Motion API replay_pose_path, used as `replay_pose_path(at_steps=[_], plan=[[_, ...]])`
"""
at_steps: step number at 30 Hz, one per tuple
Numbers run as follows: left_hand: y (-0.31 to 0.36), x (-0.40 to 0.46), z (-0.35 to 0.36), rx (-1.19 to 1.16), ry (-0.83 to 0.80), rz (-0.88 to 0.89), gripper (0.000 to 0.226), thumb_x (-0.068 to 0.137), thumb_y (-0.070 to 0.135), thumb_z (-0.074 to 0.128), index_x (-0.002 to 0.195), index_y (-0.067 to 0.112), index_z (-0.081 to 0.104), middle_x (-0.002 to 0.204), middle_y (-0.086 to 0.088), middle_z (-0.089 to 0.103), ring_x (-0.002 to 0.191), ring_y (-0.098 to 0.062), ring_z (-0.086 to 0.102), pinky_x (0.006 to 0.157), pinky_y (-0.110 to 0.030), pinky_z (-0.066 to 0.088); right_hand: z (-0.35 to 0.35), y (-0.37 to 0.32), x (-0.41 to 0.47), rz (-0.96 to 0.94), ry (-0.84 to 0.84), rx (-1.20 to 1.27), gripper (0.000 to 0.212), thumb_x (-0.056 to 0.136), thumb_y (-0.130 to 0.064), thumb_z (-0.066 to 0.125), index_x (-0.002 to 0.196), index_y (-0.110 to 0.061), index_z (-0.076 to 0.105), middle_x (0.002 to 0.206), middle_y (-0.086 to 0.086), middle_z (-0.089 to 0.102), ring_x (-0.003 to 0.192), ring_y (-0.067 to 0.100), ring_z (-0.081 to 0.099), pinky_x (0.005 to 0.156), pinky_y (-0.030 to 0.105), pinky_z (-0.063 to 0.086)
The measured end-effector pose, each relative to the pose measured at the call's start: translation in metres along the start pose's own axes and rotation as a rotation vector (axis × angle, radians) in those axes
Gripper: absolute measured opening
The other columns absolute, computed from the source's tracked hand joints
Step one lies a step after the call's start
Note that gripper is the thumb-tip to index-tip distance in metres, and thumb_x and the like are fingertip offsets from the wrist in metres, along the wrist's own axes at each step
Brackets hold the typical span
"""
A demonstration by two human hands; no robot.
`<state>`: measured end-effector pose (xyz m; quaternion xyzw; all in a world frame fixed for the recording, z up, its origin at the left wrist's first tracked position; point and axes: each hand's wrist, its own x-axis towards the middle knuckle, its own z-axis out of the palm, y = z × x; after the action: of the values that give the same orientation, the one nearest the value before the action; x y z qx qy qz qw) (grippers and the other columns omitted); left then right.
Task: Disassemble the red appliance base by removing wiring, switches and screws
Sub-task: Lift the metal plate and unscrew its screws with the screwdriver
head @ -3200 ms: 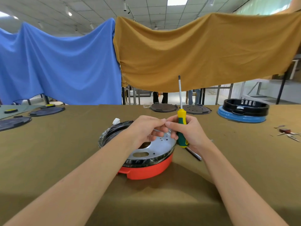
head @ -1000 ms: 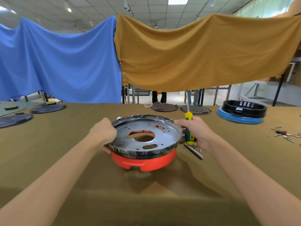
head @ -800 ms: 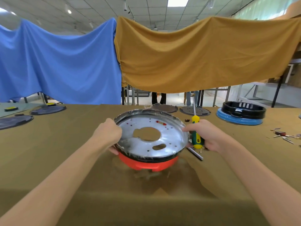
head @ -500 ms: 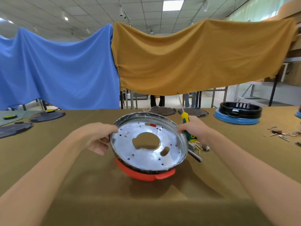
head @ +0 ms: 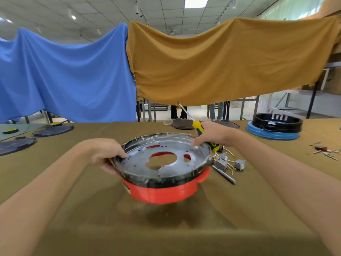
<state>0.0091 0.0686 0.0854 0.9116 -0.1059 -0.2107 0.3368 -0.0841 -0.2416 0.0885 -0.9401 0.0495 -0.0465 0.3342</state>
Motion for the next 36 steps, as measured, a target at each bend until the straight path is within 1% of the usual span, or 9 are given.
replay_pose_path(at_steps=[3,7,11,14,18,22,28,31,36], plan=[[-0.005,0.002,0.010,0.082,-0.080,-0.048,0.024,0.100,0.009,0.047,0.113,-0.007,0.059,0.098,-0.020,0.069,0.063,-0.026,0.072,0.048,-0.029,0.055,0.011,0.007,0.000,0.030,-0.051,-0.158,0.028,0.076,-0.008,0.077,0.084,-0.008,0.050,0.080,0.010,0.054,0.066,0.020,0.050,0.061,0.033,0.042],[0.000,0.005,0.019,0.333,-0.097,-0.052,0.027,0.094,0.019,0.050,0.111,-0.001,0.056,0.097,-0.018,0.070,0.071,-0.025,0.073,0.057,-0.035,0.060,0.021,0.013,0.002,0.030,-0.079,-0.210,0.029,0.081,-0.014,0.074,0.076,-0.011,0.045,0.069,0.005,0.050,0.057,0.018,0.047,0.059,0.032,0.041],[0.008,0.022,0.025,0.421,0.086,0.236,0.067,0.091,0.041,0.060,0.145,0.021,0.026,0.124,-0.008,0.054,0.091,-0.019,0.059,0.072,-0.032,0.051,0.018,0.001,0.003,0.015,-0.014,-0.272,0.023,0.094,-0.028,0.052,0.083,-0.015,0.037,0.076,0.004,0.044,0.060,0.018,0.040,0.055,0.032,0.037],[0.007,0.032,0.038,0.354,0.088,0.433,0.075,0.087,0.053,0.065,0.147,0.034,0.024,0.145,-0.009,0.030,0.107,-0.019,0.048,0.093,-0.031,0.039,0.012,-0.014,0.003,-0.034,-0.035,-0.307,0.015,0.099,-0.026,0.043,0.088,-0.019,0.037,0.083,0.004,0.039,0.064,0.018,0.036,0.056,0.032,0.034],[0.002,0.041,0.052,0.463,0.119,0.511,0.060,0.087,0.056,0.062,0.138,0.040,0.035,0.137,-0.001,0.046,0.108,-0.020,0.057,0.095,-0.037,0.047,0.006,-0.022,0.000,-0.132,0.019,-0.267,0.023,0.090,-0.024,0.067,0.111,-0.019,0.057,0.097,0.001,0.057,0.081,0.018,0.056,0.068,0.029,0.046],[0.003,0.043,0.051,0.519,0.110,0.495,0.041,0.089,0.059,0.057,0.126,0.043,0.050,0.131,0.001,0.041,0.108,-0.021,0.056,0.094,-0.037,0.047,0.011,-0.016,-0.007,-0.204,0.145,-0.048,0.024,0.080,-0.024,0.081,0.101,-0.024,0.069,0.099,0.003,0.065,0.090,0.020,0.063,0.081,0.036,0.053],[0.004,0.043,0.052,0.565,0.102,0.519,0.035,0.092,0.057,0.053,0.122,0.040,0.059,0.125,0.000,0.050,0.107,-0.019,0.057,0.096,-0.042,0.048,0.007,-0.011,-0.023,-0.191,0.200,0.146,0.008,0.084,-0.021,0.079,0.091,-0.017,0.078,0.078,0.014,0.070,0.058,0.018,0.053,0.048,0.022,0.042],[0.004,0.043,0.053,0.598,0.106,0.507,0.037,0.093,0.059,0.051,0.125,0.041,0.058,0.122,-0.001,0.047,0.103,-0.020,0.056,0.094,-0.040,0.048,0.000,-0.008,-0.029,-0.184,0.206,0.163,0.005,0.084,-0.017,0.078,0.088,-0.014,0.080,0.069,0.009,0.068,0.055,0.012,0.054,0.046,0.018,0.041],[0.004,0.042,0.053,0.599,0.108,0.514,0.040,0.094,0.058,0.050,0.128,0.038,0.058,0.119,-0.003,0.048,0.101,-0.020,0.057,0.092,-0.040,0.049,0.000,-0.007,-0.030,-0.176,0.153,0.077,0.003,0.084,-0.015,0.078,0.085,-0.013,0.080,0.075,0.026,0.067,0.053,0.015,0.050,0.047,0.019,0.040]])
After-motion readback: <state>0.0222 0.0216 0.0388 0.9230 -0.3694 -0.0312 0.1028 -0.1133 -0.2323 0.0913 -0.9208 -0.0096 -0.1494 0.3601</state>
